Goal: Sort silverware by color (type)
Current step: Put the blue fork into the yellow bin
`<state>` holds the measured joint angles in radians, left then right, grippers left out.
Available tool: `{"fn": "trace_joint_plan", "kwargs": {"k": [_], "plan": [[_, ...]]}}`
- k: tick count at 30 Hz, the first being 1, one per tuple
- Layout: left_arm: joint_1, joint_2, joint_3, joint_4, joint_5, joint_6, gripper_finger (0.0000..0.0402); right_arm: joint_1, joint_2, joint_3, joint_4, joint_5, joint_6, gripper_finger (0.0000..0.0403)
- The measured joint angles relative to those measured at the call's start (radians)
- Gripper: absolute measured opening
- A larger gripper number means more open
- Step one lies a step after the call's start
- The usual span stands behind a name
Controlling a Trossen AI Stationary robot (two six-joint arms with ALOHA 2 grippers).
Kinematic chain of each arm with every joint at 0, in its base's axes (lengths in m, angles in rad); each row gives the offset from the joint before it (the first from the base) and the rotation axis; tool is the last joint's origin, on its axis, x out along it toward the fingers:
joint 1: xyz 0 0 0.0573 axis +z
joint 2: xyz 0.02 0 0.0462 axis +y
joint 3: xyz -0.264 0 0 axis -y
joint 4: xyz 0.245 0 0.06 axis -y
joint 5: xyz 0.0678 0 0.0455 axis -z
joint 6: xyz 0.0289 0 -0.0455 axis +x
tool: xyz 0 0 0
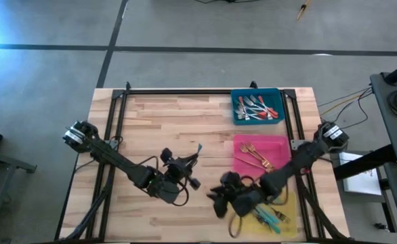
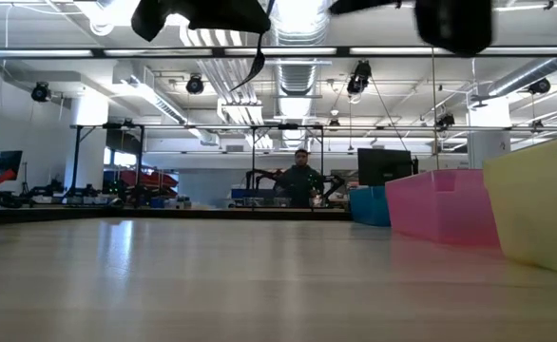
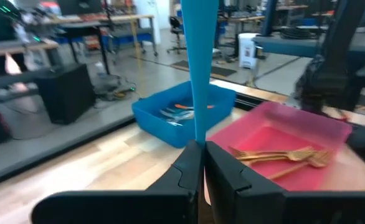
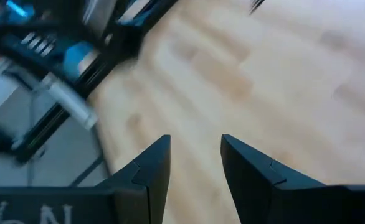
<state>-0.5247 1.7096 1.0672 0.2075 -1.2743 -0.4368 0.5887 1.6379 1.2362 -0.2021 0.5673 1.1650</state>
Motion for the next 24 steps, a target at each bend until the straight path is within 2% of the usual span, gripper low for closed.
{"fn": "trace_joint_plan", "kwargs": {"k": [4, 7, 11, 16, 24], "plan": [[-0.006, 0.0, 0.0, -0.006, -0.076, 0.041, 0.0, -0.084, 0.0, 0.0, -0.002, 0.006, -0.133, 0.0132], [-0.012, -0.005, 0.0, -0.019, -0.115, 0.075, 0.0, -0.136, -0.008, 0.0, -0.008, -0.056, -0.258, 0.0132], [-0.022, -0.01, 0.0, -0.08, -0.162, 0.071, 0.0, -0.202, -0.035, 0.0, -0.057, -0.105, -0.323, 0.0132], [-0.023, -0.027, 0.0, -0.203, -0.183, -0.037, 0.0, -0.272, -0.059, 0.0, -0.181, -0.15, -0.358, 0.014], [-0.002, -0.027, 0.0, -0.459, -0.183, -0.31, 0.0, -0.34, -0.067, 0.032, -0.176, -0.148, -0.484, 0.0179]]}}
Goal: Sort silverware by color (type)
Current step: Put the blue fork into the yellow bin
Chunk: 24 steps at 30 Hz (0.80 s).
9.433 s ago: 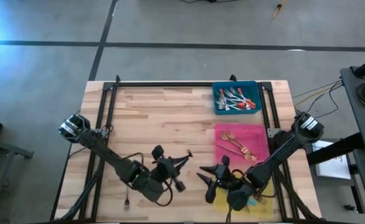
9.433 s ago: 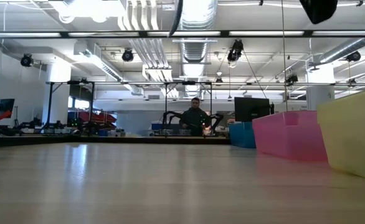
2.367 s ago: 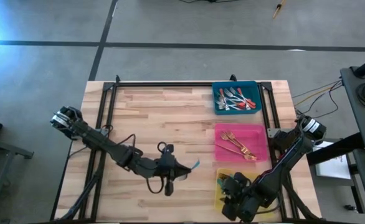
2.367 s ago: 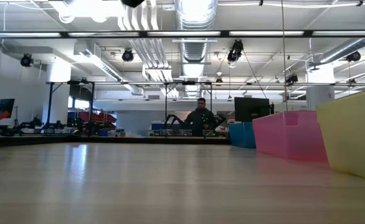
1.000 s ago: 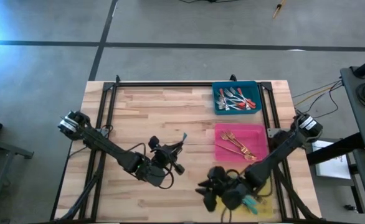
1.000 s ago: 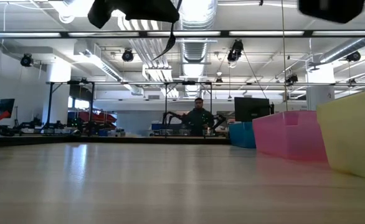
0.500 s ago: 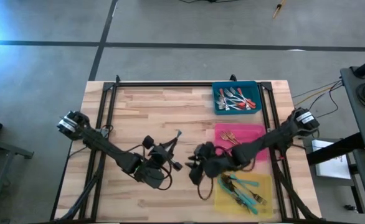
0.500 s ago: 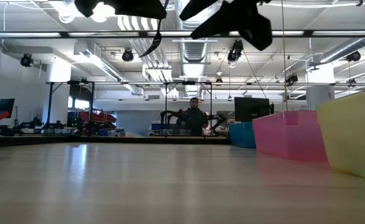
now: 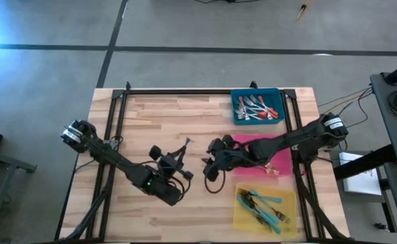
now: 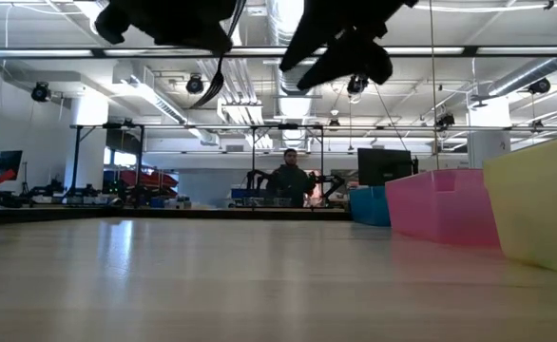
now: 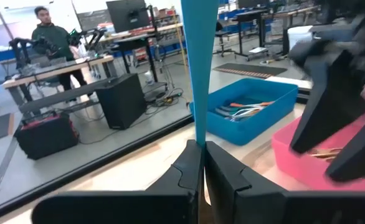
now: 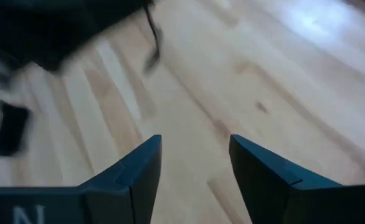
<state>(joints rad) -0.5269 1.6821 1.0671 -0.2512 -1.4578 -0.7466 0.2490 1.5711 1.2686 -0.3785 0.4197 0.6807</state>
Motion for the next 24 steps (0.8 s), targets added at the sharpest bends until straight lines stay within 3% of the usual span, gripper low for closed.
{"fn": "trace_joint_plan", "kwargs": {"k": [7, 14, 24], "plan": [[0.026, 0.0, -0.001, -0.196, 0.0, -0.281, 0.0, -0.011, 0.0, 0.065, 0.127, 0.157, -0.137, 0.019], [0.028, 0.0, -0.001, -0.194, 0.0, -0.295, 0.0, -0.024, 0.036, 0.063, 0.33, 0.255, -0.253, 0.0181], [0.048, 0.0, -0.001, -0.17, -0.027, -0.295, 0.0, -0.056, 0.08, 0.066, 0.397, 0.227, -0.345, 0.0176]]}}
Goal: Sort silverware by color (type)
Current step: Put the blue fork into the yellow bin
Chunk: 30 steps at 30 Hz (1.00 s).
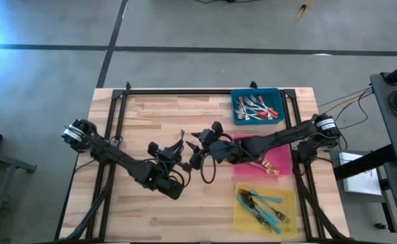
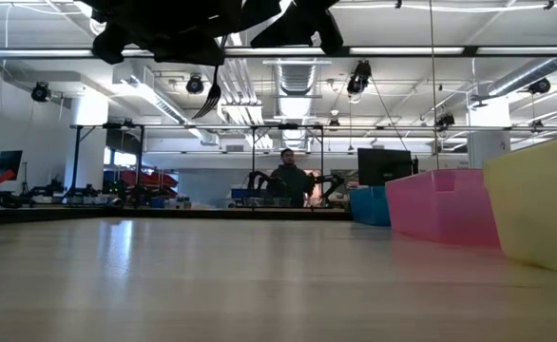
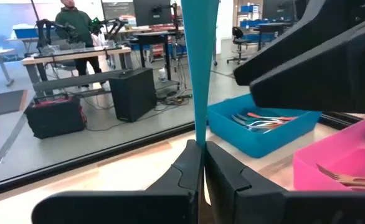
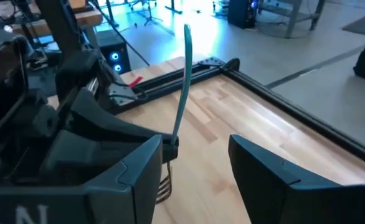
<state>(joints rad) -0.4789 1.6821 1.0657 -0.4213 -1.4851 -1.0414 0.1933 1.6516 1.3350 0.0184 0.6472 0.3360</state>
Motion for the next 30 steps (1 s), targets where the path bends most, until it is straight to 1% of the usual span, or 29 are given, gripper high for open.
{"fn": "trace_joint_plan", "kwargs": {"k": [8, 12, 18, 21, 26, 30], "plan": [[0.015, 0.0, 0.0, 0.041, 0.0, 0.037, 0.0, -0.028, 0.0, 0.0, 0.055, -0.03, -0.057, 0.0167], [0.015, 0.0, 0.0, 0.052, -0.001, 0.042, 0.0, -0.048, 0.007, 0.001, 0.09, -0.102, -0.06, 0.0161], [0.016, 0.0, 0.0, 0.055, -0.016, 0.046, 0.0, -0.076, 0.008, 0.0, 0.1, -0.106, -0.067, 0.0149], [0.017, 0.0, 0.0, 0.079, -0.021, 0.081, 0.0, -0.086, 0.008, 0.0, 0.107, -0.114, -0.089, 0.0143], [0.016, 0.0, 0.0, 0.106, -0.024, 0.121, 0.0, -0.1, 0.008, 0.0, 0.144, -0.202, -0.101, 0.0128], [0.016, 0.001, 0.0, 0.105, -0.024, 0.121, 0.0, -0.103, 0.008, 0.0, 0.151, -0.204, -0.104, 0.0114]]}}
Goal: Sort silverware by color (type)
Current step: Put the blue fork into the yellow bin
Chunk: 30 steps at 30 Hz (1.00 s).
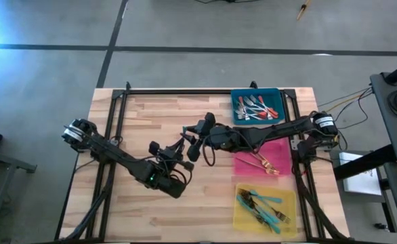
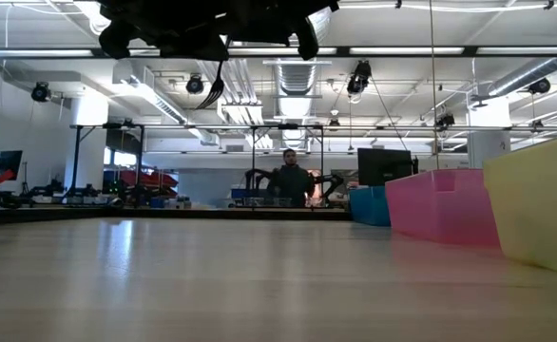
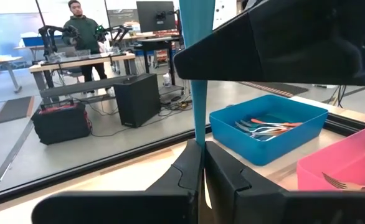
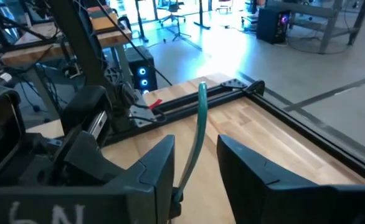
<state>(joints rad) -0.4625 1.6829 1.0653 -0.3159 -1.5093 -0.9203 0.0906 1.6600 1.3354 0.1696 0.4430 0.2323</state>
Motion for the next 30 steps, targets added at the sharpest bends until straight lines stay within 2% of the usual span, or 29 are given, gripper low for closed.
{"fn": "trace_joint_plan", "kwargs": {"k": [3, 7, 8, 16, 21, 25, 30], "plan": [[0.0, 0.0, 0.0, 0.0, 0.0, 0.002, 0.0, 0.0, 0.0, 0.0, 0.0, -0.002, -0.016, 0.009], [0.0, 0.0, 0.0, 0.001, 0.0, 0.022, 0.0, 0.0, 0.0, 0.0, 0.0, -0.019, -0.062, 0.0023], [0.0, 0.0, 0.0, 0.0, 0.0, 0.024, 0.0, 0.0, 0.0, 0.0, 0.003, -0.031, -0.072, 0.0017], [0.0, -0.001, 0.0, 0.001, 0.0, 0.088, 0.0003, 0.0, -0.001, 0.0, 0.002, -0.054, -0.087, 0.0009], [0.0, -0.018, 0.0, 0.002, 0.009, 0.18, 0.0035, -0.005, -0.001, 0.003, -0.029, -0.052, -0.118, 0.0009], [0.0, -0.028, 0.021, 0.002, 0.061, 0.275, 0.0068, -0.027, -0.002, 0.087, -0.241, -0.051, -0.115, 0.0009], [-0.005, -0.03, 0.069, -0.004, 0.138, 0.396, 0.0099, -0.031, -0.004, 0.262, -0.778, -0.055, -0.012, 0.0009]]}}
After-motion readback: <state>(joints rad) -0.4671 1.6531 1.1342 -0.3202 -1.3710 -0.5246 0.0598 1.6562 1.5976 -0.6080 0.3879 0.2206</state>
